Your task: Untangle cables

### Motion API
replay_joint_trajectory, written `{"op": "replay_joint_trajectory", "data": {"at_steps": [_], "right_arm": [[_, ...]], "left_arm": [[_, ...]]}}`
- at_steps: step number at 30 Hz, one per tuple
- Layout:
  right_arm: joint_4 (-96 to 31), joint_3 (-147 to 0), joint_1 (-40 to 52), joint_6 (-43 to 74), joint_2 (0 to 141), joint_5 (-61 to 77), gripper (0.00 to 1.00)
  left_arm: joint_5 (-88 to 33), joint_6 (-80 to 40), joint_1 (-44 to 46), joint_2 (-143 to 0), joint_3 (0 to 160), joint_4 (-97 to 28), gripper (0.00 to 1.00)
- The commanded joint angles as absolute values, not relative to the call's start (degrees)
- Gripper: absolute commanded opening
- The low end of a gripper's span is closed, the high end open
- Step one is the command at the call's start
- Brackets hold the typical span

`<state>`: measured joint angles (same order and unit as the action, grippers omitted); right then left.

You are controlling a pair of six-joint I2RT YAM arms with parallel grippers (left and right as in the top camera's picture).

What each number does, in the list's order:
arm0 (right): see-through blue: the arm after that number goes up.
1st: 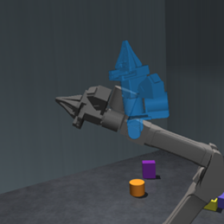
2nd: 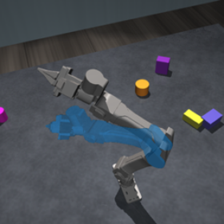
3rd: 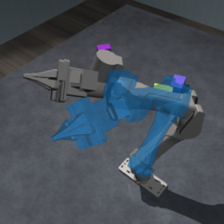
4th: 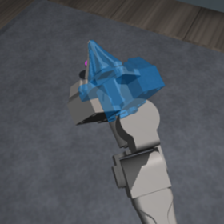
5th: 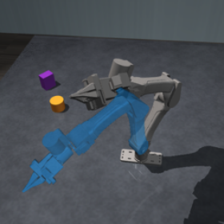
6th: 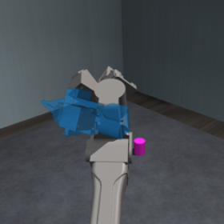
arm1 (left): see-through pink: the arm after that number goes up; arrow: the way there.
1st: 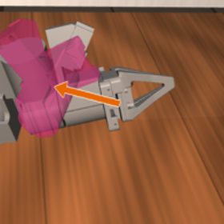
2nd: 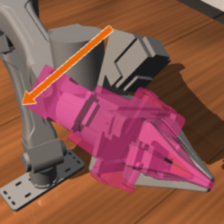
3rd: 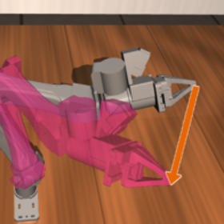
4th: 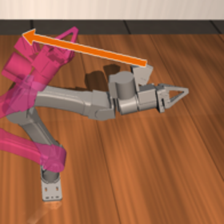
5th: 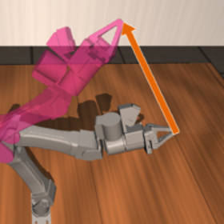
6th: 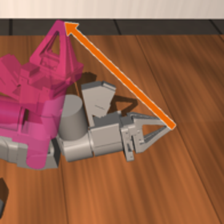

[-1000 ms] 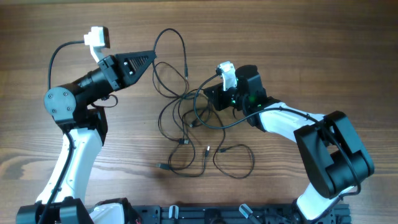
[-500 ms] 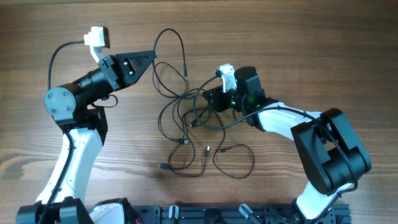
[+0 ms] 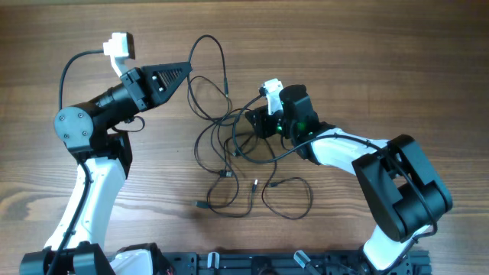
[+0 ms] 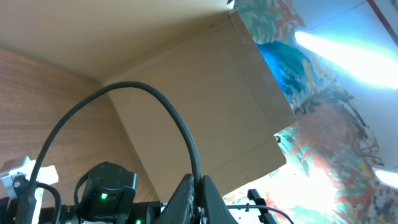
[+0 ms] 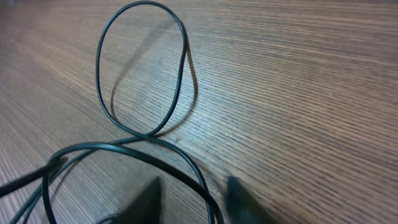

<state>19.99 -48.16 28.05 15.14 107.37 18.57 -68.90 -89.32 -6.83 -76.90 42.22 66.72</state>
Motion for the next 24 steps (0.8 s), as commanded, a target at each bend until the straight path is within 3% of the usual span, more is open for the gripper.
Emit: {"op": "replay_joint_trajectory", "data": {"at_steps": [1, 4, 9, 12, 14, 16, 17, 20, 21, 24], "right_arm": [[20.4, -48.6, 28.3, 15.0, 108.6, 17.6, 0.14], [20.3, -48.6, 28.3, 15.2, 108.6, 17.6, 0.04], [20.1, -48.6, 28.3, 15.8, 107.8, 21.2, 0.04], [15.6, -48.6, 27.6, 18.0, 101.2, 21.6, 0.04], [12.5, -48.6, 26.6, 18.2, 96.1, 19.8, 0.04], [8.5, -48.6, 24.4, 19.0, 88.2, 18.4, 0.04], [6.7, -48.6, 23.0, 21.3, 84.2, 18.4, 0.04], [3.2, -48.6, 21.5, 22.7, 77.2, 19.6, 0.04], [2.7, -48.6, 21.6, 22.7, 76.3, 20.1, 0.04], [1.8, -48.6, 21.6, 22.6, 75.9, 22.2, 0.04]], "left_arm": [[-68.5, -89.6, -7.0, -76.4, 42.8, 67.1, 0.04], [-68.5, -89.6, -7.0, -76.4, 42.8, 67.1, 0.04], [-72.5, -84.2, -6.9, -76.6, 42.7, 63.2, 0.04], [-74.5, -61.7, -2.9, -76.7, 42.7, 32.9, 0.04], [-73.9, -50.0, -0.7, -76.7, 42.7, 19.6, 0.04], [-68.1, -37.0, 2.1, -76.7, 42.7, 2.5, 0.04], [-64.2, -33.2, 3.3, -76.7, 42.7, -3.0, 0.07], [-54.3, -28.7, 7.3, -76.7, 42.7, -12.1, 0.29], [-52.5, -28.7, 8.9, -76.7, 42.7, -13.0, 0.45], [-46.2, -28.6, 13.2, -76.7, 42.7, -15.2, 0.49]]}}
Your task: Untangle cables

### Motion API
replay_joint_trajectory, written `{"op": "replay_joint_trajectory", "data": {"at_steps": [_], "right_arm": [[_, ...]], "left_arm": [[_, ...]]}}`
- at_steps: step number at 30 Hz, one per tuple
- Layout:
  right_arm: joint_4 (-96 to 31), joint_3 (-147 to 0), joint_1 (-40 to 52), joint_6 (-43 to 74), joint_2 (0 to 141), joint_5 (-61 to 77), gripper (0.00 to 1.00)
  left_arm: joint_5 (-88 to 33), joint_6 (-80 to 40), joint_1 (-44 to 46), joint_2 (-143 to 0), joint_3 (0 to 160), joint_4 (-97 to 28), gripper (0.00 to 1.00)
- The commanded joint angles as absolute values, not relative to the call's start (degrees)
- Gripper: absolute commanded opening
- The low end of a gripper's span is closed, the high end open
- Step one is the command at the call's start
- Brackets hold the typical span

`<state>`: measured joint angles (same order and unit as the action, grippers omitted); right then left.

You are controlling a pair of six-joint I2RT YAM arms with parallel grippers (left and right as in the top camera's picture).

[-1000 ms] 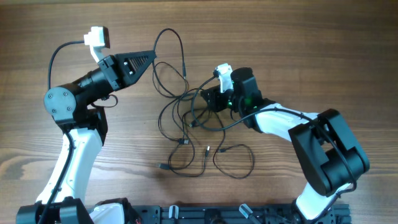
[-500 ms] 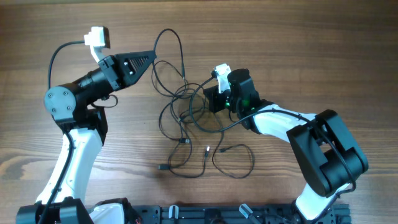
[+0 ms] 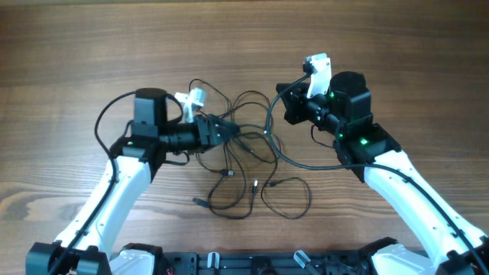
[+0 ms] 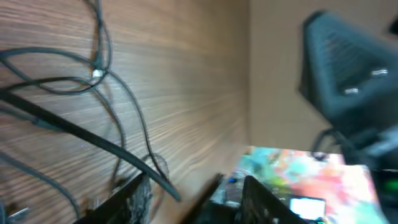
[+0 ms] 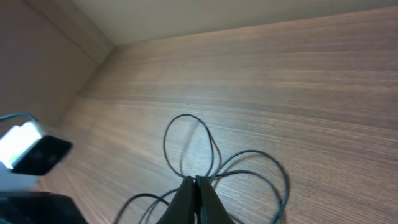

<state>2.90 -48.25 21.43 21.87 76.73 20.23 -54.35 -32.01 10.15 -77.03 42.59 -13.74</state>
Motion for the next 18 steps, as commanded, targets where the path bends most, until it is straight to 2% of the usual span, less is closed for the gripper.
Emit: {"op": "replay_joint_trajectory", "data": {"at_steps": [1, 2, 3, 6, 7, 8, 9, 13, 17, 18], "right_arm": [[0.8, -48.6, 21.6, 22.6, 76.0, 21.8, 0.04], [-1.9, -48.6, 21.6, 22.5, 76.1, 20.2, 0.05], [-4.3, -48.6, 21.6, 22.5, 76.2, 17.8, 0.10], [-11.3, -48.6, 21.6, 19.2, 77.4, 14.5, 0.15], [-13.1, -48.6, 21.6, 17.6, 78.3, 14.5, 0.22], [-14.5, -48.6, 21.6, 17.3, 79.1, 14.5, 0.33], [-16.7, -48.6, 21.6, 17.4, 80.3, 14.8, 0.35], [-25.2, -48.6, 21.6, 18.6, 84.1, 18.3, 0.43], [-30.0, -48.6, 22.8, 23.2, 88.8, 26.9, 0.46], [-30.8, -48.6, 23.6, 25.1, 90.1, 26.9, 0.47]], "left_arm": [[-44.2, -28.7, 13.9, -76.7, 42.7, -16.1, 0.51], [-39.6, -28.7, 14.8, -76.7, 42.7, -18.4, 0.59], [-36.8, -28.7, 15.0, -76.7, 42.7, -20.0, 0.60], [-34.9, -28.7, 15.1, -76.7, 42.7, -25.5, 0.60], [-34.8, -28.6, 15.0, -76.7, 42.7, -27.9, 0.63], [-34.3, -27.9, 15.0, -76.7, 42.7, -28.5, 0.69], [-32.2, -26.0, 15.0, -76.7, 42.7, -28.5, 0.71], [-16.7, -25.9, 15.0, -76.7, 42.7, -32.8, 0.70], [-13.6, -25.9, 15.0, -76.7, 42.7, -35.2, 0.72], [-13.6, -25.9, 15.1, -76.7, 42.7, -35.3, 0.64]]}}
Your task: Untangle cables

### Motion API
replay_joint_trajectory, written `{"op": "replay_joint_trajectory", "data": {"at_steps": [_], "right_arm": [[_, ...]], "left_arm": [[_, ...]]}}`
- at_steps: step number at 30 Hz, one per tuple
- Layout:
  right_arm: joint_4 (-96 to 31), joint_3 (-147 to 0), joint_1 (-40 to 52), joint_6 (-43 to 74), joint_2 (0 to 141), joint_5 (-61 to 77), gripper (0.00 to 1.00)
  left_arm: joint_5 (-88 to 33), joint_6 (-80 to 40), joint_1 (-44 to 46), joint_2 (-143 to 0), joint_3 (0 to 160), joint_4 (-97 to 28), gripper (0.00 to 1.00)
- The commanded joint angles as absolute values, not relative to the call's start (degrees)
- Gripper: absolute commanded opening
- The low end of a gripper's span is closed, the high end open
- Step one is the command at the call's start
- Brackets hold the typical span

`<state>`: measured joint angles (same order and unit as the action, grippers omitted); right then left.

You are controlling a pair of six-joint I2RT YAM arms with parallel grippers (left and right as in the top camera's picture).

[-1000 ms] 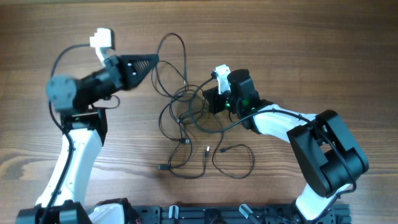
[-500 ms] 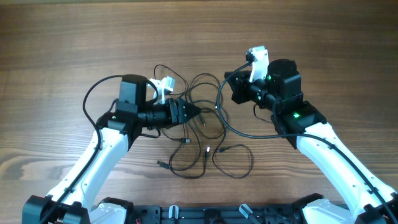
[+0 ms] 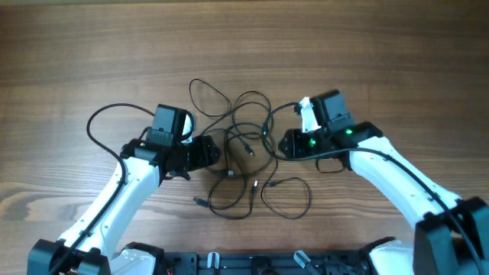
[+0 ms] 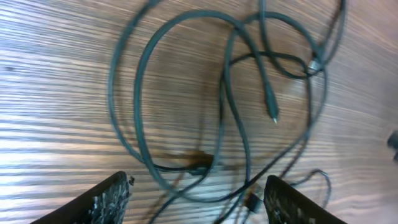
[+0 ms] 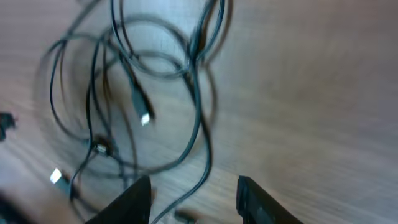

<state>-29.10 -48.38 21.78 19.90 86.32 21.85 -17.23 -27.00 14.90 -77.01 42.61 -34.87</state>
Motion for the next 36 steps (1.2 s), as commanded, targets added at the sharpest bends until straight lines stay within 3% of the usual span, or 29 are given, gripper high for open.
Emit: {"op": "replay_joint_trajectory", "data": {"at_steps": [1, 2, 3, 6, 9, 16, 20, 21, 22, 25, 27, 28, 30, 32, 36], "right_arm": [[-31.2, -48.6, 24.6, 26.2, 91.5, 27.3, 0.47], [-31.2, -48.6, 25.7, 26.1, 92.9, 28.4, 0.50], [-31.1, -48.6, 26.8, 26.2, 94.1, 28.9, 0.50], [-28.5, -48.6, 29.1, 31.2, 98.1, 29.1, 0.54], [-21.3, -48.6, 29.2, 32.1, 98.9, 28.7, 0.53], [-15.8, -48.6, 29.2, 33.5, 99.0, 20.5, 0.12], [-11.3, -46.6, 29.3, 37.2, 99.2, 20.5, 0.11], [-9.3, -45.7, 29.4, 37.6, 99.2, 20.5, 0.13], [-7.2, -45.3, 29.4, 37.6, 99.2, 20.2, 0.20], [-3.0, -45.3, 29.4, 37.5, 99.2, 17.7, 0.20], [-2.2, -45.3, 29.4, 37.5, 99.2, 18.0, 0.15], [-1.9, -45.3, 29.4, 36.2, 99.2, 20.0, 0.08], [2.3, -45.5, 29.4, 22.9, 99.0, 34.7, 0.04], [-1.0, -47.9, 28.4, 21.2, 97.1, 36.1, 0.05], [-26.4, -62.5, 27.0, 12.3, 89.2, 29.2, 0.04]], "left_arm": [[-13.7, -25.9, 15.1, -76.7, 42.7, -35.4, 0.49], [-14.1, -25.9, 15.0, -76.7, 42.7, -35.4, 0.22], [-14.3, -25.9, 15.0, -76.7, 42.7, -35.4, 0.04], [-14.8, -25.9, 15.1, -76.7, 42.7, -35.4, 0.04], [-14.8, -25.9, 15.1, -76.7, 42.7, -35.5, 0.13], [-14.7, -25.9, 15.1, -76.7, 42.7, -36.3, 0.14], [-14.7, -25.9, 15.1, -76.7, 42.7, -36.5, 0.14], [-14.7, -25.9, 15.1, -76.7, 42.7, -36.5, 0.14], [-14.7, -25.9, 15.1, -76.7, 42.7, -36.5, 0.14], [-14.7, -25.9, 15.1, -76.7, 42.7, -36.5, 0.14], [-14.7, -25.9, 15.1, -76.7, 42.7, -36.5, 0.14], [-14.7, -25.9, 15.1, -76.7, 42.7, -36.5, 0.15], [-14.7, -25.9, 15.1, -76.7, 42.7, -36.5, 0.17], [-14.7, -25.9, 15.1, -76.7, 42.7, -36.5, 0.18], [-14.7, -25.9, 15.1, -76.7, 42.7, -34.8, 0.21]]}}
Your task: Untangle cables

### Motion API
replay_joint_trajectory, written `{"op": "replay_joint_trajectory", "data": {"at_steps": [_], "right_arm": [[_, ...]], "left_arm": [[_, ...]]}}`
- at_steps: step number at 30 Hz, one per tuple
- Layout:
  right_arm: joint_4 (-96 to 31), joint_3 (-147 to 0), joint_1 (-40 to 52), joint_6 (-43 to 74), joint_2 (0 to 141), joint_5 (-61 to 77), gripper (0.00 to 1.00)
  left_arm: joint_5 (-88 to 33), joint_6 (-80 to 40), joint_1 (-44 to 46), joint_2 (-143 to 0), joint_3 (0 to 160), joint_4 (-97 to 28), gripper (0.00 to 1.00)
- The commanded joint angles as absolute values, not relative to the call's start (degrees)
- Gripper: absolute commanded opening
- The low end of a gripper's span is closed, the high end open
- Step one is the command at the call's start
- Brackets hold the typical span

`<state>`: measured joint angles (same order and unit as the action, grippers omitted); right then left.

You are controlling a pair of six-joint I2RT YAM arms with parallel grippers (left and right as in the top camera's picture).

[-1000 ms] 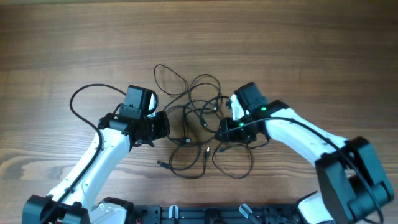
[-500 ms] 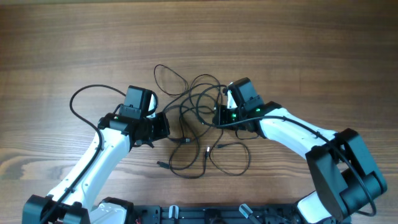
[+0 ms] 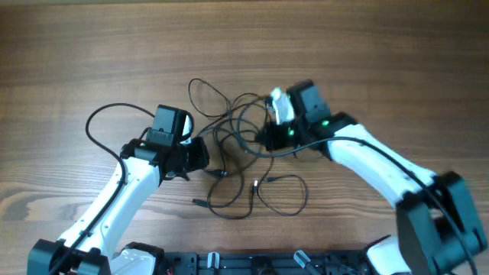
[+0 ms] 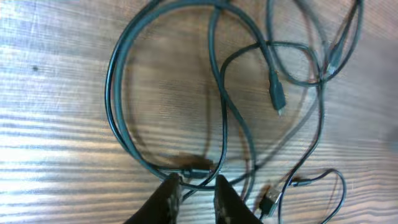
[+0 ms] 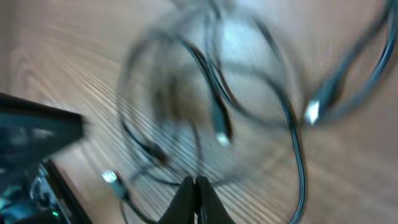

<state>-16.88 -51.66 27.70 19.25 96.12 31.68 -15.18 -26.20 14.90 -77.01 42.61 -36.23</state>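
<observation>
Several thin black cables (image 3: 237,145) lie tangled in the middle of the wooden table, with small plugs (image 3: 254,183) at loose ends. My left gripper (image 3: 202,155) is low at the tangle's left edge. Its fingers (image 4: 169,190) stand a narrow gap apart, open, with a curved cable (image 4: 199,169) lying across the tips of my left gripper (image 4: 194,186). My right gripper (image 3: 262,142) reaches into the tangle from the right. In the blurred right wrist view my right gripper (image 5: 194,185) is shut, with a thin cable (image 5: 198,149) running into the tips.
A cable loop (image 3: 284,195) and another loop (image 3: 229,200) spread toward the table's front. The left arm's own lead (image 3: 99,122) arcs out to the left. A dark rail (image 3: 252,263) runs along the front edge.
My left gripper's fingers have narrowed from wide open to a small gap around a cable, in the same spot. My right gripper has moved left into the tangle and gone from open to shut.
First my left gripper was raised at the far left, shut on a cable, with the right open at the tangle. Then the left was open low by the tangle and the right raised, shut on a cable. Later both were open over the tangle; now the right is shut there.
</observation>
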Motion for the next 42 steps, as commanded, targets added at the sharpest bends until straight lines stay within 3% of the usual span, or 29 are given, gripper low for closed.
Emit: {"op": "replay_joint_trajectory", "data": {"at_steps": [1, 4, 5, 6, 9, 11, 14, 20, 29, 39, 41, 42], "right_arm": [[-36.3, -71.4, 27.0, 8.8, 85.4, 30.6, 0.04], [-40.4, -79.2, 27.0, 7.7, 80.2, 33.3, 0.04], [-39.8, -79.7, 27.0, 7.8, 77.5, 32.3, 0.10], [-41.3, -79.7, 27.0, 8.1, 76.3, 27.8, 0.23], [-46.1, -77.8, 27.0, 8.1, 78.0, 21.9, 0.32], [-46.4, -75.0, 27.0, 9.8, 82.2, 21.9, 0.49], [-47.0, -74.4, 27.4, 15.4, 91.7, 21.9, 0.50], [-43.3, -74.4, 30.4, 15.0, 107.2, 11.7, 0.60], [-26.7, -74.4, 31.0, 15.0, 114.8, 10.0, 0.46], [-27.0, -74.4, 31.2, 16.7, 118.6, 12.1, 0.39], [-27.1, -74.4, 31.2, 16.7, 118.6, 15.3, 0.32], [-27.6, -74.4, 31.2, 16.7, 118.6, 18.1, 0.24]], "left_arm": [[-14.7, -25.9, 15.1, -76.7, 42.7, -30.8, 0.27], [-14.7, -26.0, 15.1, -76.7, 42.7, -23.7, 0.38], [-14.7, -26.5, 15.1, -76.7, 42.7, -21.4, 0.40], [-14.7, -27.5, 15.1, -76.7, 42.7, -21.3, 0.41], [-13.2, -27.4, 15.0, -77.4, 42.7, -25.0, 0.44], [-6.1, -27.9, 15.0, -79.3, 42.7, -29.3, 0.46], [1.2, -31.4, 13.2, -81.4, 42.7, -33.5, 0.62], [0.4, -31.4, 5.6, -81.4, 42.7, -35.9, 0.72], [-1.9, -31.3, 5.5, -81.4, 42.7, -36.9, 0.77], [-1.9, -31.3, 5.5, -81.4, 42.7, -38.0, 0.78], [-1.9, -31.3, 5.5, -81.4, 42.7, -38.0, 0.78], [-1.9, -31.3, 5.5, -81.4, 42.7, -38.0, 0.78]]}}
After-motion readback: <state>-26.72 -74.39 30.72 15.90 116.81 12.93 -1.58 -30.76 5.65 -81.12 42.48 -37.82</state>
